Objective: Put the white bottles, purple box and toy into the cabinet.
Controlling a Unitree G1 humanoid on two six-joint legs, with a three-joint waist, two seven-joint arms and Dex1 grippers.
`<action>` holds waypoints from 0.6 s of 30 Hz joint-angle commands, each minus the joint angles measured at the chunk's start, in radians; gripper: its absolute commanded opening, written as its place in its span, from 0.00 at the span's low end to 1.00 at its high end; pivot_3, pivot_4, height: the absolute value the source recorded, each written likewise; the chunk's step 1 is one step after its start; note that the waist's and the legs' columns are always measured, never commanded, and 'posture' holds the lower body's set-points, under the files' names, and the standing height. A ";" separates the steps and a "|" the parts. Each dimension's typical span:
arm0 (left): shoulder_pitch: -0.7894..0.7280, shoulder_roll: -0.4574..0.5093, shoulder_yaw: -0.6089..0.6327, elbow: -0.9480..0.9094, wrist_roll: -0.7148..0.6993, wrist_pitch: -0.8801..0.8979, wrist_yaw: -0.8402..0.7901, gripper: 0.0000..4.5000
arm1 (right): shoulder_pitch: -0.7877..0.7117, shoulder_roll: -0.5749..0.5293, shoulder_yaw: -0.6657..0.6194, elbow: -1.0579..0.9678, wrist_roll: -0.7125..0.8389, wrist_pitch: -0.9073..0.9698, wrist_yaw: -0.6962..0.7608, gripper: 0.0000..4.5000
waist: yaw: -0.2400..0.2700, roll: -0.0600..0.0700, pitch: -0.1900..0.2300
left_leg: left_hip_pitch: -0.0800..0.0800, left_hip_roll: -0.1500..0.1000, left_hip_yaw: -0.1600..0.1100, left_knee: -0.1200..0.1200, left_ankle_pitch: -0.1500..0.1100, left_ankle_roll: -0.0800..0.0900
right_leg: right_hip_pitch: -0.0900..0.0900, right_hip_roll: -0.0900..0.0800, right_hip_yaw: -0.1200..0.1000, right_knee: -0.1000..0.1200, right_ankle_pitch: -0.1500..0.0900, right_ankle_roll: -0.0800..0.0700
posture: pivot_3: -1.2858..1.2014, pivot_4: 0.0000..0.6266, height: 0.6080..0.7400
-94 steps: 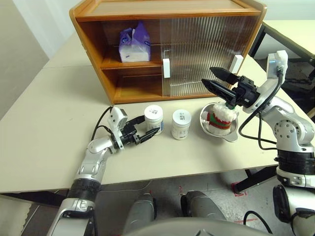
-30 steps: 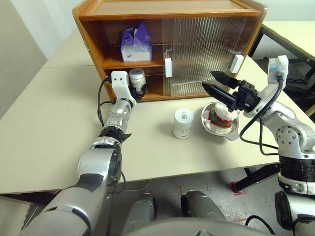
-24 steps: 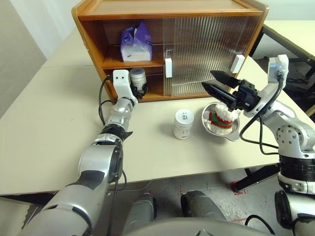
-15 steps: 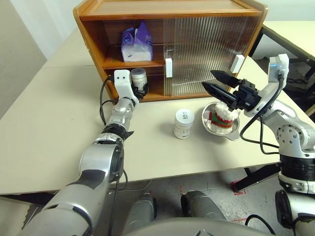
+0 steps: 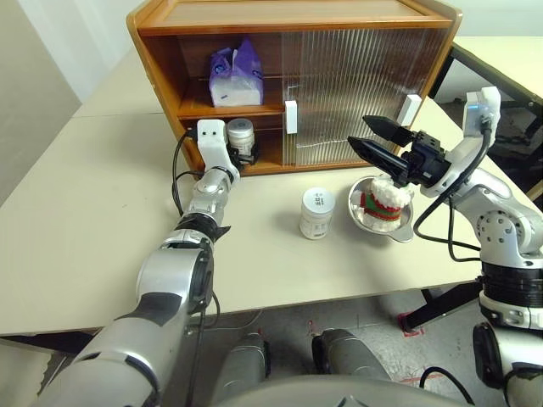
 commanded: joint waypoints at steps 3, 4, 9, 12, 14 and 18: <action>0.082 0.001 0.024 -0.072 -0.031 -0.026 -0.075 0.99 | -0.011 0.002 0.007 0.005 0.007 0.009 0.006 1.00 | 0.001 0.000 0.000 | 0.000 0.000 0.000 0.000 0.000 0.000 | 0.000 0.000 0.000 0.000 0.000 0.000 | 0.45 0.08 1.00; 0.098 0.002 0.027 -0.089 -0.036 -0.027 -0.084 0.99 | -0.011 0.003 0.007 0.007 0.007 0.009 0.007 1.00 | 0.001 0.000 0.000 | 0.000 0.000 0.000 0.000 0.000 0.000 | 0.000 0.000 0.000 0.000 0.000 0.000 | 0.45 0.08 1.00; 0.198 0.005 0.038 -0.228 -0.061 -0.021 -0.113 0.99 | -0.017 0.009 0.012 0.020 0.003 0.006 0.014 1.00 | 0.002 0.000 0.000 | 0.000 0.000 0.000 0.000 0.000 0.000 | 0.000 0.000 -0.001 0.000 0.000 0.000 | 0.45 0.09 1.00; 0.266 -0.002 0.035 -0.351 -0.075 -0.016 -0.113 0.99 | -0.022 0.010 0.015 0.029 0.000 0.005 0.021 1.00 | 0.002 0.000 0.000 | 0.000 0.000 0.000 0.000 0.000 0.000 | 0.000 0.000 -0.001 0.000 0.000 0.000 | 0.46 0.09 1.00; 0.298 -0.006 0.035 -0.415 -0.084 -0.004 -0.112 0.99 | -0.023 0.011 0.016 0.030 -0.001 0.004 0.023 1.00 | 0.004 0.000 0.000 | 0.000 -0.001 0.000 0.000 0.000 -0.001 | 0.000 0.000 -0.001 0.000 0.000 -0.001 | 0.46 0.08 1.00; 0.334 -0.003 0.052 -0.483 -0.106 0.031 -0.085 0.90 | -0.030 0.013 0.017 0.036 -0.004 0.003 0.027 1.00 | 0.008 0.000 0.000 | 0.000 0.000 0.000 0.000 0.000 -0.001 | 0.000 0.000 -0.001 0.000 0.000 -0.001 | 0.46 0.08 1.00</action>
